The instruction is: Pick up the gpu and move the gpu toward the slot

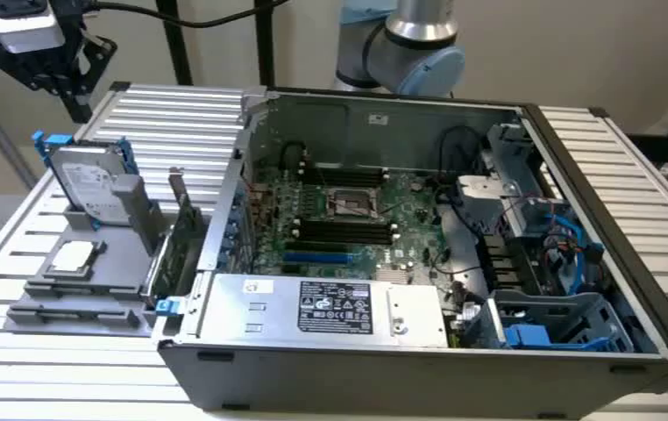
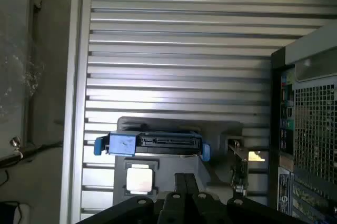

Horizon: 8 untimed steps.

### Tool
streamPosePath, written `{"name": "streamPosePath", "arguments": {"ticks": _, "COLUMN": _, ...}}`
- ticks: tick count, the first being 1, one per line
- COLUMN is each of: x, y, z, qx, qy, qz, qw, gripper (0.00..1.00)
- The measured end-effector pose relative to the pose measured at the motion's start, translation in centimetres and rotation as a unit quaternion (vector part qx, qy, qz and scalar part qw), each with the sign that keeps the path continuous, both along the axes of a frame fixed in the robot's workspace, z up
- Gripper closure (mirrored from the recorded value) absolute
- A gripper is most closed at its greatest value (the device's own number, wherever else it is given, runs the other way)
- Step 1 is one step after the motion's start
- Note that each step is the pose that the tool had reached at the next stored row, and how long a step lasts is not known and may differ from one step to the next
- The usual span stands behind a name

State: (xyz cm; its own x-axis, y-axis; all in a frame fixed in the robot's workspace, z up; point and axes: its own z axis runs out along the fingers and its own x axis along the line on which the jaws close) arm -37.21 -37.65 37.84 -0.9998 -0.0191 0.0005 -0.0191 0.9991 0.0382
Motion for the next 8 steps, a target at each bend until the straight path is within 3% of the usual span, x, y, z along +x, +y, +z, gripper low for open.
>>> {"name": "streamPosePath", "arguments": {"ticks": 8, "x": 0.0, "y": 0.0, "z": 0.0, "qx": 0.0, "qy": 0.0, "qz": 0.0, "qw": 1.0, "gripper": 0.89}}
